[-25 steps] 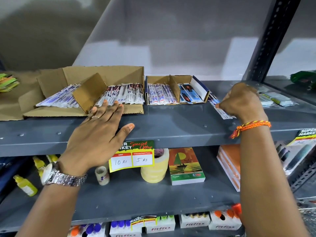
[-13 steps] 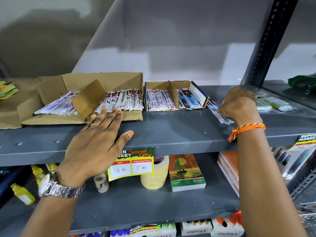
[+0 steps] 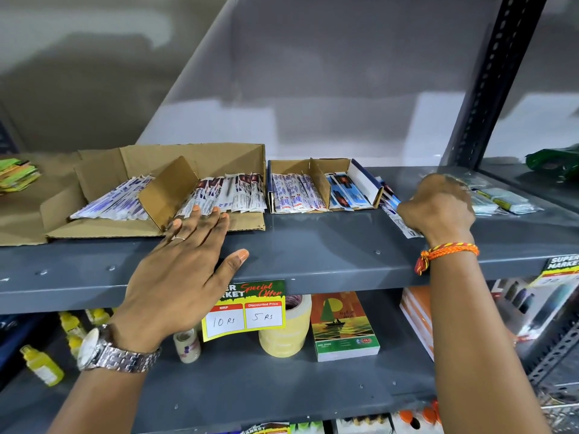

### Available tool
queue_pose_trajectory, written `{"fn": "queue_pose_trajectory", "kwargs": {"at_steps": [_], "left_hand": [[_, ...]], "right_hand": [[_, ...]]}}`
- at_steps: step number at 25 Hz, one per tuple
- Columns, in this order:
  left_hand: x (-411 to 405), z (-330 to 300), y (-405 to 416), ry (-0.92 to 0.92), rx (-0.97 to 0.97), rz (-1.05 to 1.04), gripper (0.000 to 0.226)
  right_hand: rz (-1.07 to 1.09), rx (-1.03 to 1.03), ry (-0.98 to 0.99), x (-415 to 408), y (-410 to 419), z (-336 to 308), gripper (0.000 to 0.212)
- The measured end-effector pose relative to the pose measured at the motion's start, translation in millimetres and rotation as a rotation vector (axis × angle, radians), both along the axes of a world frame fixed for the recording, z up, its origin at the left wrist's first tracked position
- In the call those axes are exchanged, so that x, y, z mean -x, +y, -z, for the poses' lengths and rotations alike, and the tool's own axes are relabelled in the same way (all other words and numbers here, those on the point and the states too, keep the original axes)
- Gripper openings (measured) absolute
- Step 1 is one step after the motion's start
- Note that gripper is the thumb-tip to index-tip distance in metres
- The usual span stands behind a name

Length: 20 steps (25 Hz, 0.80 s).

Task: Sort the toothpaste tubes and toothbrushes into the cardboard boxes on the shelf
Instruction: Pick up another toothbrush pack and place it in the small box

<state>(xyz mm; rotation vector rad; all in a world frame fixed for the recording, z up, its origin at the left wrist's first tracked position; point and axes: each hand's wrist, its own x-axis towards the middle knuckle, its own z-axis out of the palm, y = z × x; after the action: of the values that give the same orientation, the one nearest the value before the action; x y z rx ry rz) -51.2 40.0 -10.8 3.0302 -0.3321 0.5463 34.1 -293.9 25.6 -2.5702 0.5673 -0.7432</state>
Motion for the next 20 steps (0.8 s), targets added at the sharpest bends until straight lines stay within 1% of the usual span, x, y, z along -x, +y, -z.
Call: {"fn": "queue_pose_trajectory", "kwargs": {"at_steps": [2,4,6,8,9,11,13,15,20], "left_hand": [[0,0,0,0.008,0.004,0.0,0.088],[0,0,0,0.01,0.007,-0.001,0.089],[0,0,0,0.007,0.002,-0.005,0.089],[0,0,0,0.007,0.004,-0.007,0.089],[0,0,0,0.008,0.005,-0.007,0.089],[0,0,0,0.005,0.007,-0.006,0.088],[0,1,1,0.003,0.004,-0.005,0.088],[0,1,1,0.002,0.008,-0.004,0.087],[0,1,1,0.0,0.018,-0.004,0.087]], "right_hand": [[0.004,-0.031,-0.093,1,-1,2,0.005],[-0.033,-0.118,-0.236,2,-5,4,0.009],[-0.126,-0.305,-0.36,6,-7,2,0.006],[-0.259,-0.564,-0.449,14,-3,-1,0.016],[-0.345,-0.693,-0.464,20,2,-2,0.02],[-0.525,-0.898,-0.416,30,14,-3,0.023],[-0.653,-0.988,-0.326,40,28,-3,0.019],[-0.718,-1.002,-0.274,49,41,-1,0.014],[-0.746,-0.977,-0.212,59,58,1,0.013]]}}
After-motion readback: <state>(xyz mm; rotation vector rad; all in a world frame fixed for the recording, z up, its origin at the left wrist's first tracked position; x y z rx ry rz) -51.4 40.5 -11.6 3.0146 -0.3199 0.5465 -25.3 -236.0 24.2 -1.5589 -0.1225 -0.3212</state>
